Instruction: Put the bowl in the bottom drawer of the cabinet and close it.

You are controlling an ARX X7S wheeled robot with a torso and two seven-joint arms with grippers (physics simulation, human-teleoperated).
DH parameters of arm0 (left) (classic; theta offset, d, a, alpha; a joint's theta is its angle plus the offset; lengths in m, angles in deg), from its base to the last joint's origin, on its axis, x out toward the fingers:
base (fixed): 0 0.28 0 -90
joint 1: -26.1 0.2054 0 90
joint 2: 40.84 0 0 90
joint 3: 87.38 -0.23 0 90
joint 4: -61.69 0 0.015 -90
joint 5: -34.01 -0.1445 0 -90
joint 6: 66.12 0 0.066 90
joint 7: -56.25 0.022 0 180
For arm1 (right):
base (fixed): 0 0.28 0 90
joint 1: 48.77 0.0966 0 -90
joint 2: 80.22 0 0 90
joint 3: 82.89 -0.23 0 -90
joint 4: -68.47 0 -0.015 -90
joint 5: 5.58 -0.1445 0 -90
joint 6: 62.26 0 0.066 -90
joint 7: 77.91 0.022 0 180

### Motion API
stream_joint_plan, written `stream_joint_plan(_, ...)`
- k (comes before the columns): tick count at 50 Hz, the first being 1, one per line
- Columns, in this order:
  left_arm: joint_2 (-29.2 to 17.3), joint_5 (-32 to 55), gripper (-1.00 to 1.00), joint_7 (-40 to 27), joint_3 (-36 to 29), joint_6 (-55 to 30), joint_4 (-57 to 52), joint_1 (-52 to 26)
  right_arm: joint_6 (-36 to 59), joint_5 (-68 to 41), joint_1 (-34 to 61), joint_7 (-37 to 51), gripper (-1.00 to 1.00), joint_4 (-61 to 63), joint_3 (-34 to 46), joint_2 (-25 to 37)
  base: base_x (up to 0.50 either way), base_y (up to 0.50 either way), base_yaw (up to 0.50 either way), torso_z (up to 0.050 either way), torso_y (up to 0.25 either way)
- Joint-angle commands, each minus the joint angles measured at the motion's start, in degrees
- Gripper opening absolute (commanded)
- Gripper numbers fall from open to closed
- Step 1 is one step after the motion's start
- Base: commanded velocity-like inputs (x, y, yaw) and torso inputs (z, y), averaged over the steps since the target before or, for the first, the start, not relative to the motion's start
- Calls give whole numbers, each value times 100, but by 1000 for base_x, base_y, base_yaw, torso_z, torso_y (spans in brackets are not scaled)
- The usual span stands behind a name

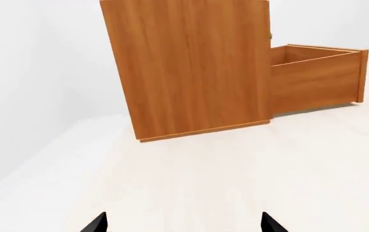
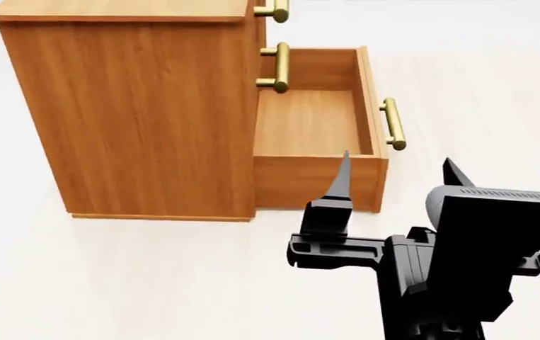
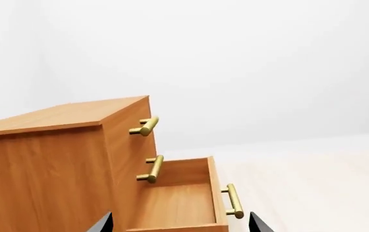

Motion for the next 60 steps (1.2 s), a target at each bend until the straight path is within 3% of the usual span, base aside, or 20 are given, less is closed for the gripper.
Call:
stream_joint_plan(1, -37, 25, 100, -41, -30, 2, -8, -6, -31, -63, -15, 23, 100, -5, 6, 25, 461, 0, 0, 0, 0)
stream_joint_plan(51, -170, 137, 100, -205, -146, 105, 54, -36, -320, -126, -85, 71, 100, -175, 215, 184, 463, 7, 0, 0, 0)
stream_joint_plan(60, -208, 152, 100, -239, -175, 58, -2, -36, -229, -102, 158, 17, 100, -756, 340, 219, 273, 8, 0, 0, 0)
